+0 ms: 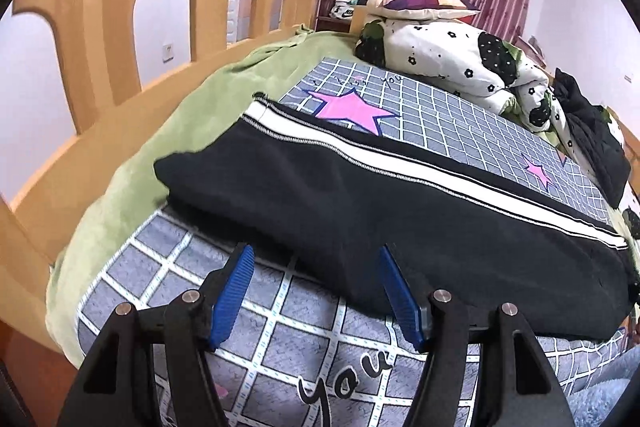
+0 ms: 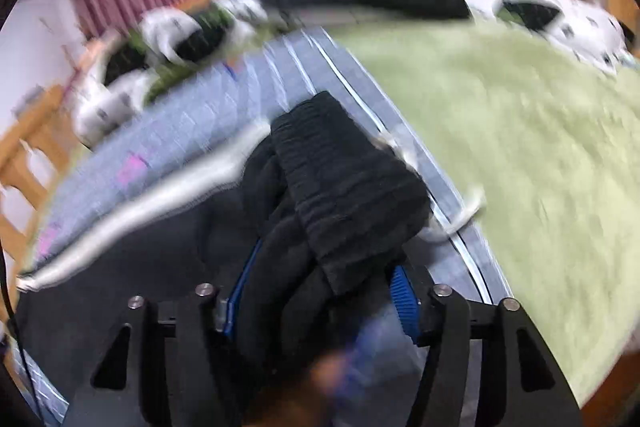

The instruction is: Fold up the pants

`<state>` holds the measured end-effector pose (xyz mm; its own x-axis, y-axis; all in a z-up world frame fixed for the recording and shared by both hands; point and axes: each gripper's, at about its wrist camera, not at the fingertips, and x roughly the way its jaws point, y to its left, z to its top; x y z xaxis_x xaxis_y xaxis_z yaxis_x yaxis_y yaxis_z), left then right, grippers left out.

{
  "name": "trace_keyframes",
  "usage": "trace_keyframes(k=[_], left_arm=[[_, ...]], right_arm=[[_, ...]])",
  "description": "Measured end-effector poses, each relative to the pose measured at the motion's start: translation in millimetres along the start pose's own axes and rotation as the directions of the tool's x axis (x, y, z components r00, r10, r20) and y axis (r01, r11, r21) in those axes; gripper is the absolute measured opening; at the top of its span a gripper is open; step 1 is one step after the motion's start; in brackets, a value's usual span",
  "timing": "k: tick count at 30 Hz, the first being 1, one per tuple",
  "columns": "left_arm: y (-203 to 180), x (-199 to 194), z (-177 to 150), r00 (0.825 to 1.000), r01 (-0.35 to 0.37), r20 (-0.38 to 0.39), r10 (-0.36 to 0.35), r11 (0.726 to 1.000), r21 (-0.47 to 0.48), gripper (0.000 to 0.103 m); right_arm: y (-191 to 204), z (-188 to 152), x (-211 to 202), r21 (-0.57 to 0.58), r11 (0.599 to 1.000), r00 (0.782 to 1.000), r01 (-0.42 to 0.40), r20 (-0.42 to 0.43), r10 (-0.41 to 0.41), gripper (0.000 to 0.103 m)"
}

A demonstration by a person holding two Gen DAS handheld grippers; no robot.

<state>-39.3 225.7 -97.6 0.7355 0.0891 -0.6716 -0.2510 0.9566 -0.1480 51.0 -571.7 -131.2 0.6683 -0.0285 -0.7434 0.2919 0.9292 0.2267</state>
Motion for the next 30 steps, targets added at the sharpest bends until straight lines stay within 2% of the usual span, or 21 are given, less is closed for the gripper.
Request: trace_keyframes(k=[2,3,6,9,13,15,18,20,25,26,27,28,29,30], left_arm=[[0.4,4.7,9.5,1.000,-0.001,-0.008,0.001,1.000,0.006,0.063],[0.7,7.3,13.9,1.000,0.001,-0.011,-0.001,1.000,0.009,0.063],[1.1,20.4,34.7,1.000,0.007,-0.012,-0.007,1.000,0.021,0.063],[5.4,37.8,50.7,0.998,-0.043,-0.042,0.044,0.999,0.025,0.063],[32.0,35.7,35.2,0.995,0.079,-0.060,-0.085,0.992,-0.099,0.063],[44.7,34.4,17.5,0.989,0.121,-0.064,-0.131,0.982,-0.142,0.063],[54.2,46.3,-6.7,0.982,0.131,-0.111,-0.153,0.975,-0.181,0.063],[58.6,55.9,-13.8,0.974,0.161,-0.120,-0.193,0.959,-0.235,0.063],[67.5,88.0,2.4,0.961,0.209,-0.092,-0.259,0.906,-0.367,0.063],[71.6,95.8,7.5,0.962,0.193,-0.104,-0.253,0.898,-0.396,0.053],[77.2,103.0,12.7,0.964,0.171,-0.115,-0.240,0.891,-0.421,0.025],[81.2,106.9,17.3,0.965,0.160,-0.122,-0.231,0.891,-0.426,0.014],[83.6,106.1,23.0,0.966,0.165,-0.115,-0.231,0.894,-0.417,0.011],[84.3,97.7,28.2,0.969,0.193,-0.067,-0.238,0.898,-0.395,0.011]], right_arm=[[-4.5,-14.4,-13.7,-0.013,1.000,0.999,0.008,0.042,-0.007,0.068],[-1.6,-18.7,-24.2,-0.034,0.997,0.996,0.069,0.062,-0.067,0.069],[12.7,-18.5,-42.4,-0.101,0.987,0.989,0.123,0.095,-0.113,0.069],[31.7,-10.4,-56.7,-0.147,0.974,0.980,0.173,0.122,-0.155,0.069],[54.0,0.4,-76.5,-0.155,0.966,0.967,0.207,0.181,-0.178,0.069],[66.9,8.2,-83.0,-0.130,0.971,0.963,0.201,0.208,-0.171,0.069],[79.9,17.0,-83.2,-0.095,0.985,0.968,0.144,0.221,-0.120,0.069],[92.5,20.1,-76.9,-0.090,0.989,0.972,0.116,0.214,-0.095,0.069],[138.7,21.3,-51.8,-0.127,0.990,0.986,0.052,0.165,-0.030,0.069],[145.9,19.2,-48.2,-0.134,0.990,0.987,0.042,0.157,-0.021,0.069],[154.8,17.3,-43.7,-0.143,0.989,0.990,0.034,0.143,-0.013,0.069],[162.5,14.1,-40.6,-0.153,0.988,0.992,0.024,0.129,-0.005,0.069],[170.2,10.8,-38.1,-0.167,0.986,0.993,0.012,0.118,0.008,0.069],[175.9,6.8,-38.3,-0.180,0.984,0.993,0.005,0.118,0.017,0.069]])
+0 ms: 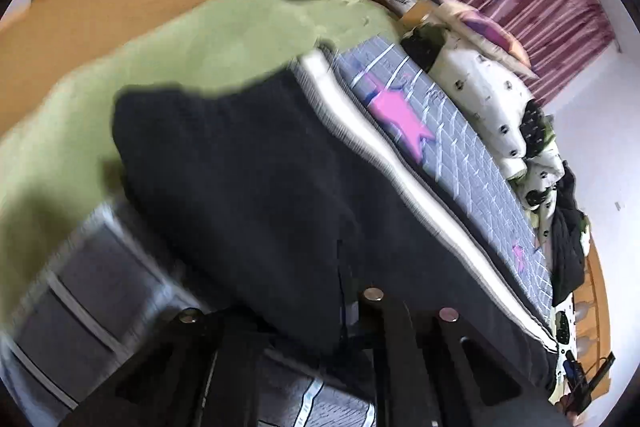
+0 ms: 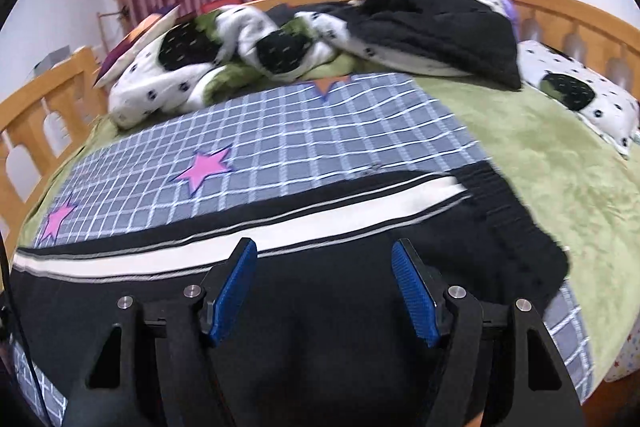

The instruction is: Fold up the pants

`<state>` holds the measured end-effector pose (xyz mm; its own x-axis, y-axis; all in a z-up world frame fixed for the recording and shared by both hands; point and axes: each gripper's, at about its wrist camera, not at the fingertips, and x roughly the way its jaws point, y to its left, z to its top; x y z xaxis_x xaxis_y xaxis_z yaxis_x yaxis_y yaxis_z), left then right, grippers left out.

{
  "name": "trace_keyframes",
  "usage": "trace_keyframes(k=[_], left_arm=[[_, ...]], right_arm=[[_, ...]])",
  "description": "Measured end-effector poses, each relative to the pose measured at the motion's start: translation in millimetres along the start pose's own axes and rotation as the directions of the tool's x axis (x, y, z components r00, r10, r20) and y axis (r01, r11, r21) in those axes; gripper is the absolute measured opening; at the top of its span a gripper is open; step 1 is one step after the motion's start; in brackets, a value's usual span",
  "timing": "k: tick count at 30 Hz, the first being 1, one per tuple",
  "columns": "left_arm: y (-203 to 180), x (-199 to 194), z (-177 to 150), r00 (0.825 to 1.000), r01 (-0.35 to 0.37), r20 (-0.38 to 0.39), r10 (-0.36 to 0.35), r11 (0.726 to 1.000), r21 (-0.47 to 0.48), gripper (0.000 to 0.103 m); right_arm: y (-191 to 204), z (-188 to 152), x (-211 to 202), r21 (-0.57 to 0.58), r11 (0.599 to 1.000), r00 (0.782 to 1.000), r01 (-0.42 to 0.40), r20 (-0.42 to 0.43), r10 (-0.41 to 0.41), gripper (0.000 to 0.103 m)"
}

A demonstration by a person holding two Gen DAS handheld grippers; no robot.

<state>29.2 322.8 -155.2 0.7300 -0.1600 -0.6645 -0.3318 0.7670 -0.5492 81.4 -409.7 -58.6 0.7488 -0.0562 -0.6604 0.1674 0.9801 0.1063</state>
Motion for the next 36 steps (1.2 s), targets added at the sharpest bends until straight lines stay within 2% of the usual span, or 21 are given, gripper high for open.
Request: trace_keyframes(k=[1,2,3,4,6,7,8,9,10,11,13,16,18,19,22,23,25,27,30,33,36], left_arm=[[-9.0,-8.7,0.5,0.999,0.010,0.046,-0.014,0.998,0.069,0.011],[-18.8,-15.9,-1.6,0.996,-0.009,0.085,-0.003,0.989,0.149,0.011],[-25.9,-17.5,-4.9,0.994,-0.038,0.109,0.016,0.980,0.197,0.012],[-29.4,-10.8,-8.2,0.992,-0.089,0.103,0.068,0.971,0.222,0.014],[-25.6,11.7,-11.0,0.983,-0.177,0.002,0.182,0.952,0.250,0.021],[-19.2,17.8,-12.5,0.980,-0.179,-0.045,0.195,0.954,0.242,0.023],[-12.4,13.6,-13.5,0.985,-0.151,-0.045,0.164,0.964,0.220,0.026],[-7.1,4.6,-13.6,0.988,-0.141,-0.030,0.150,0.970,0.200,0.037],[-4.9,-4.2,-13.7,0.985,-0.163,-0.019,0.170,0.966,0.201,0.043],[-5.2,-12.5,-14.7,0.979,-0.200,-0.003,0.205,0.955,0.221,0.052],[-6.7,-32.4,-22.0,0.966,-0.259,0.049,0.256,0.922,0.289,0.055],[-13.4,-59.2,-31.8,0.965,-0.263,0.096,0.245,0.884,0.386,0.051],[-24.4,-75.6,-32.4,0.985,-0.170,0.091,0.145,0.886,0.432,0.051],[-30.5,-84.8,-29.5,0.989,-0.139,0.096,0.108,0.888,0.438,0.051],[-48.8,-97.7,-11.0,0.989,-0.117,0.134,0.066,0.901,0.419,0.052],[-54.0,-96.2,-6.3,0.987,-0.124,0.143,0.070,0.902,0.414,0.053],[-67.8,-77.3,12.5,0.976,-0.199,0.164,0.143,0.890,0.410,0.053],[-76.2,-54.9,26.4,0.970,-0.234,0.163,0.182,0.886,0.401,0.053],[-78.1,-17.8,46.5,0.974,-0.224,0.108,0.197,0.901,0.371,0.053],[-78.7,12.7,59.8,0.965,-0.261,0.100,0.242,0.893,0.365,0.053],[-75.8,36.0,75.5,0.961,-0.276,0.090,0.261,0.899,0.341,0.053]], right_arm=[[4.5,-3.3,-1.1,-0.009,1.000,1.000,0.000,0.005,0.000,0.069],[8.9,-6.7,-3.3,-0.023,1.000,1.000,0.008,0.013,-0.008,0.069],[11.6,-10.0,-5.3,-0.033,0.999,1.000,0.019,0.020,-0.018,0.069],[13.6,-12.5,-6.8,-0.037,0.999,0.999,0.026,0.022,-0.025,0.069],[16.5,-17.7,-7.3,-0.023,1.000,1.000,0.012,0.011,-0.011,0.069],[16.5,-19.7,-6.8,-0.017,1.000,1.000,-0.004,-0.001,0.004,0.069],[15.5,-21.0,-5.4,-0.013,1.000,1.000,-0.016,-0.014,0.016,0.069],[14.8,-22.6,-3.3,-0.010,1.000,0.999,-0.025,-0.029,0.025,0.069],[14.2,-23.2,-1.7,-0.012,1.000,0.999,-0.025,-0.035,0.025,0.069],[13.9,-23.5,-0.3,-0.017,1.000,0.999,-0.020,-0.038,0.019,0.069],[10.1,-23.9,1.7,-0.035,0.999,0.999,0.015,-0.036,-0.016,0.069],[5.9,-22.7,3.9,-0.052,0.999,0.999,0.015,-0.040,-0.017,0.069],[4.5,-19.6,8.0,-0.071,0.996,0.998,0.050,-0.035,-0.053,0.069],[3.9,-17.7,9.6,-0.075,0.995,0.997,0.066,-0.023,-0.068,0.069],[0.7,-9.3,15.9,-0.052,0.997,0.998,0.048,-0.025,-0.049,0.069],[0.5,-6.1,19.6,-0.038,0.999,0.999,0.028,-0.041,-0.030,0.069],[2.0,-2.7,24.6,-0.025,1.000,0.999,0.008,-0.053,-0.009,0.069],[6.5,0.3,30.1,-0.028,1.000,0.999,-0.001,-0.055,-0.001,0.069],[11.6,1.6,38.5,-0.033,0.999,0.997,0.005,-0.080,-0.008,0.069],[12.1,3.2,44.9,-0.032,0.999,0.995,0.003,-0.104,-0.007,0.069],[9.7,2.7,48.7,-0.058,0.998,0.993,0.035,-0.112,-0.041,0.069]])
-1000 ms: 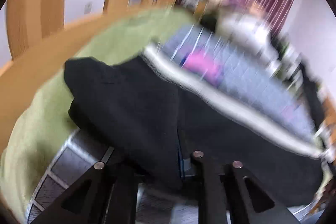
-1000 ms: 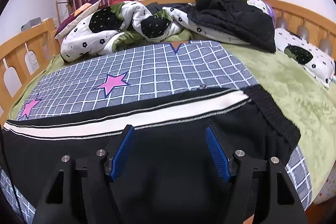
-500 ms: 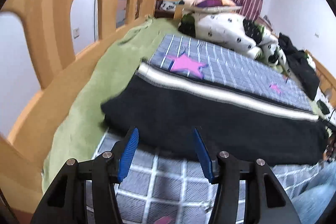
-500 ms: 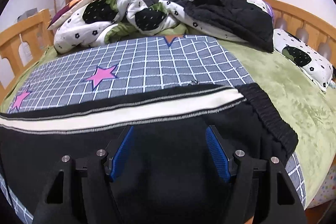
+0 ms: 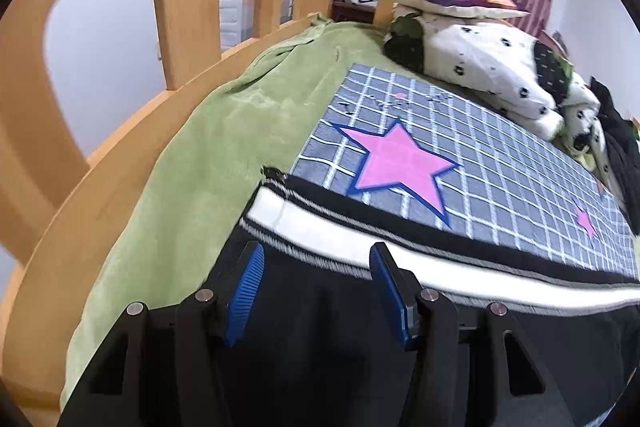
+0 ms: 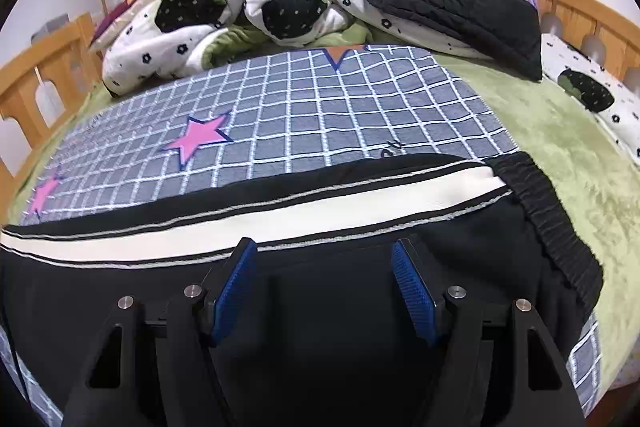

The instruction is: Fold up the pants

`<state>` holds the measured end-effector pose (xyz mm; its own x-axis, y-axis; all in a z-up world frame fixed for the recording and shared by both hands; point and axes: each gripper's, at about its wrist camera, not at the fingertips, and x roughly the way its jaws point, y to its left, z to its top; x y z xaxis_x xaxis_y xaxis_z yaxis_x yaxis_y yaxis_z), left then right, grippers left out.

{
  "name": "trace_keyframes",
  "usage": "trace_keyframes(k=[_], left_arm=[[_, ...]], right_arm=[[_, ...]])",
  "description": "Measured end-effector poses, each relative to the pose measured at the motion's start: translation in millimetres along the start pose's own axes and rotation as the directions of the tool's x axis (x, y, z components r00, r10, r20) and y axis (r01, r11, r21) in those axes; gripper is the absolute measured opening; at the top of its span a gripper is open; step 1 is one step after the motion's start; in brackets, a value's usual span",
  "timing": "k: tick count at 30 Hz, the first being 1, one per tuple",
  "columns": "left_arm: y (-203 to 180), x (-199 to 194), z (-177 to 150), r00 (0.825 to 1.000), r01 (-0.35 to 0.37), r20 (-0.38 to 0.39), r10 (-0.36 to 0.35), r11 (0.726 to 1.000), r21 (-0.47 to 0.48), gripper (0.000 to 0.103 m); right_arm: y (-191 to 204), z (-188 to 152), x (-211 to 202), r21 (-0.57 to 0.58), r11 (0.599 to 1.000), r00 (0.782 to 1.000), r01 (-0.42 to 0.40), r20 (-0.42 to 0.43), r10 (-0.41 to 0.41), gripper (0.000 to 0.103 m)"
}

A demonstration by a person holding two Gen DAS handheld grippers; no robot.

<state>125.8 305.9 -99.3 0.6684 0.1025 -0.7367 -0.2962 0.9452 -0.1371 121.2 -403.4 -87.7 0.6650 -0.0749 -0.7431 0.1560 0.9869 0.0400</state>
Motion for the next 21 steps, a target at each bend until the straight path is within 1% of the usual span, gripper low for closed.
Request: trace_keyframes(k=[2,5,7,8,9,10,11,12,13,14,15,17,18,19,21], left_arm=[[4.7,17.9,8.9,1.000,-0.021,-0.014,0.021,1.000,-0.015,0.053],[7.1,42.6,17.6,0.996,-0.081,-0.027,0.081,0.997,0.011,0.053],[8.3,59.8,21.7,0.992,-0.101,-0.068,0.102,0.995,0.023,0.053],[9.2,67.8,23.2,0.991,-0.096,-0.087,0.098,0.995,0.019,0.051],[9.1,73.2,24.1,0.990,-0.103,-0.091,0.105,0.994,0.023,0.025],[7.5,74.4,25.9,0.989,-0.120,-0.078,0.124,0.991,0.053,0.022],[7.6,67.8,28.1,0.994,-0.096,-0.042,0.098,0.994,0.059,0.020],[9.8,59.1,29.3,0.997,-0.080,-0.001,0.080,0.996,0.043,0.020],[13.9,43.6,29.3,0.997,-0.051,0.065,0.050,0.999,0.019,0.020],[16.7,35.6,28.0,0.994,-0.047,0.102,0.046,0.999,0.011,0.020],[18.7,36.9,26.7,0.993,-0.061,0.101,0.059,0.998,0.011,0.020],[19.5,57.6,18.5,0.994,-0.104,0.022,0.103,0.994,0.027,0.020],[19.1,69.5,11.6,0.992,-0.124,-0.022,0.125,0.992,0.038,0.020],[17.7,71.7,8.5,0.990,-0.135,-0.025,0.136,0.990,0.049,0.021],[14.0,65.2,7.3,0.990,-0.139,0.009,0.139,0.988,0.064,0.021]], right_arm=[[-1.7,0.5,4.0,-0.012,1.000,1.000,0.022,-0.010,-0.022,0.069],[-5.9,3.5,10.5,-0.028,0.999,0.999,0.040,-0.022,-0.040,0.069],[-8.6,6.7,14.3,-0.038,0.998,0.999,0.040,-0.021,-0.041,0.069],[-10.3,8.5,15.9,-0.040,0.998,0.999,0.041,-0.017,-0.042,0.069],[-12.3,10.9,18.4,-0.039,0.998,0.999,0.047,-0.012,-0.048,0.069],[-14.1,12.7,20.8,-0.032,0.998,0.998,0.053,-0.011,-0.054,0.069],[-15.4,14.4,23.3,-0.025,0.998,0.998,0.058,-0.013,-0.058,0.069],[-18.5,17.3,27.2,-0.011,0.998,0.998,0.060,-0.020,-0.060,0.069],[-20.7,19.3,29.2,-0.001,0.998,0.998,0.059,-0.025,-0.059,0.069],[-23.6,21.6,30.6,0.011,0.998,0.998,0.055,-0.024,-0.055,0.069],[-26.1,23.3,31.2,0.022,0.999,0.999,0.050,-0.019,-0.049,0.069],[-30.0,26.1,32.1,0.037,0.999,1.000,0.028,-0.013,-0.027,0.069],[-30.4,27.7,33.5,0.037,0.999,1.000,0.019,-0.015,-0.018,0.069],[-30.7,29.1,34.7,0.031,0.999,1.000,0.017,-0.015,-0.016,0.069],[-30.2,33.0,37.1,-0.001,1.000,1.000,0.026,-0.013,-0.026,0.069]])
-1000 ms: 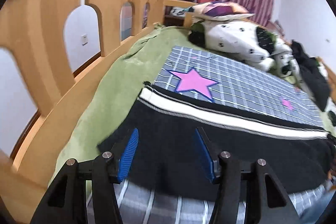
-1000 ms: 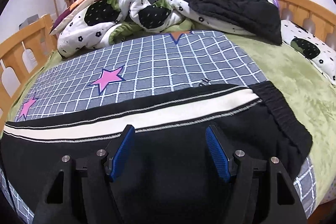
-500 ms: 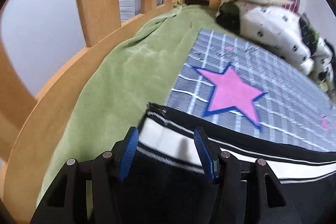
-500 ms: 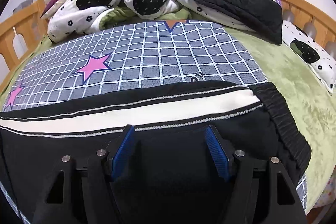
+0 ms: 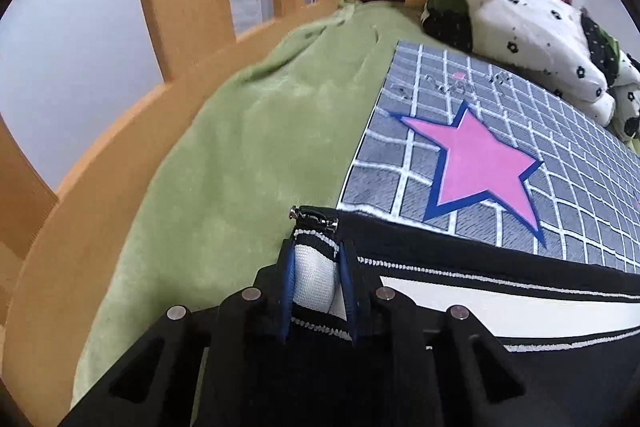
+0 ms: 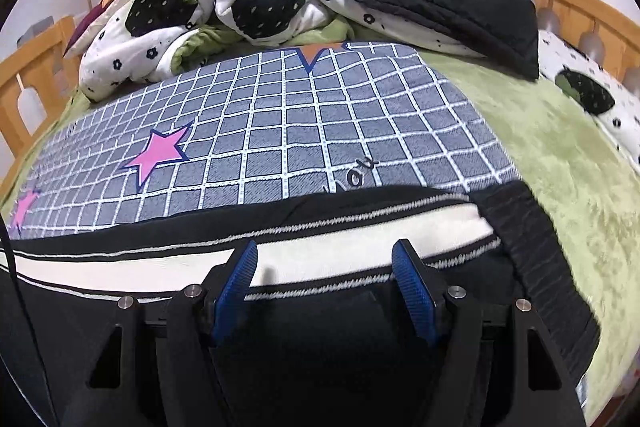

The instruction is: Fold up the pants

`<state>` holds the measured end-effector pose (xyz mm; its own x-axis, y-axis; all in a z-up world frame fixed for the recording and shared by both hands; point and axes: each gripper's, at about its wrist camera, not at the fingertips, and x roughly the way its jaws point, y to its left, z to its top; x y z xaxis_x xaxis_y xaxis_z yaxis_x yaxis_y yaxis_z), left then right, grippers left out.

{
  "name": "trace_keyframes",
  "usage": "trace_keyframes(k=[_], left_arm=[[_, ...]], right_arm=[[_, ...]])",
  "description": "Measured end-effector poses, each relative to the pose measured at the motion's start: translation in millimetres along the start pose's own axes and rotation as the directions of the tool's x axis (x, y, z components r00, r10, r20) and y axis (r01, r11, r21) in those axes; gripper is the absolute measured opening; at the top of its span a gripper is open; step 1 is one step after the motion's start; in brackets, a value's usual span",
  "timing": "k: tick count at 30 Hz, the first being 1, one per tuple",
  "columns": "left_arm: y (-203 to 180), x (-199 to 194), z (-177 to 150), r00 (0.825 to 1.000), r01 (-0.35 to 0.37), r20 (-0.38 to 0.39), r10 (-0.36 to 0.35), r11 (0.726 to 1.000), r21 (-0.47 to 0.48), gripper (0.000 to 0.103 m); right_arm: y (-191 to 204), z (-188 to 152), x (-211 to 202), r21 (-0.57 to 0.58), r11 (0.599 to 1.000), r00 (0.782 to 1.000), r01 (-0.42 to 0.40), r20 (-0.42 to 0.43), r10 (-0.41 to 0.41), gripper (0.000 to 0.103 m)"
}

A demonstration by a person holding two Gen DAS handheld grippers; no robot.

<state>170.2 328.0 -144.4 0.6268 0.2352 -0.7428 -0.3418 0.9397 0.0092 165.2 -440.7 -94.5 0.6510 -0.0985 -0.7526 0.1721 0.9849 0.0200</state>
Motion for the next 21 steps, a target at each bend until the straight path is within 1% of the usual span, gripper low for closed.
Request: trace_keyframes(k=[4,6,8,10,11,13,15,16,17,18,20,21], left_arm=[[-0.3,2.3,3.9,1.000,-0.005,-0.028,0.004,1.000,-0.004,0.022],[-1.9,1.0,4.7,1.000,-0.010,-0.025,0.011,1.000,0.007,0.022],[-3.9,0.9,5.4,1.000,-0.017,-0.025,0.017,1.000,0.014,0.022],[-5.3,0.3,4.9,0.999,-0.022,-0.025,0.022,1.000,0.018,0.023],[-6.2,1.3,4.5,0.999,-0.032,-0.027,0.032,0.999,0.025,0.025],[-6.7,1.6,4.3,0.999,-0.037,-0.033,0.038,0.999,0.028,0.025],[-5.4,0.0,4.8,0.999,-0.027,-0.037,0.028,0.999,0.021,0.025],[-4.1,-1.5,4.7,0.999,-0.018,-0.037,0.018,1.000,0.015,0.025],[-2.9,-2.2,4.4,0.999,-0.010,-0.034,0.011,1.000,0.010,0.025],[-1.9,-1.5,3.6,1.000,-0.007,-0.030,0.007,1.000,0.003,0.025],[-2.8,3.1,2.4,0.999,-0.014,-0.034,0.014,1.000,0.001,0.023],[-4.3,3.8,2.3,0.999,-0.021,-0.029,0.021,1.000,0.001,0.021]], right_arm=[[-0.6,14.1,8.0,-0.081,0.997,1.000,0.008,0.008,-0.007,0.069],[-3.4,23.0,15.1,-0.116,0.993,1.000,0.007,0.008,-0.006,0.070],[-5.5,29.4,24.0,-0.163,0.987,1.000,0.009,-0.004,-0.010,0.071],[-9.7,36.7,37.1,-0.196,0.980,0.999,0.028,-0.020,-0.033,0.072],[-13.4,40.5,47.4,-0.195,0.981,0.998,0.019,-0.047,-0.029,0.073],[-17.5,41.6,65.2,-0.193,0.981,0.992,-0.034,-0.123,0.010,0.075],[-18.6,39.9,78.0,-0.220,0.972,0.980,-0.082,-0.194,0.039,0.075],[-18.2,39.2,77.4,-0.228,0.968,0.977,-0.104,-0.207,0.056,0.074],[-17.5,39.4,75.0,-0.246,0.958,0.967,-0.150,-0.236,0.090,0.073],[-16.5,38.3,73.7,-0.267,0.949,0.961,-0.170,-0.257,0.100,0.072],[-10.8,33.4,71.5,-0.342,0.925,0.962,-0.168,-0.262,0.078,0.066],[-9.0,31.5,72.5,-0.352,0.923,0.965,-0.155,-0.253,0.065,0.057]])
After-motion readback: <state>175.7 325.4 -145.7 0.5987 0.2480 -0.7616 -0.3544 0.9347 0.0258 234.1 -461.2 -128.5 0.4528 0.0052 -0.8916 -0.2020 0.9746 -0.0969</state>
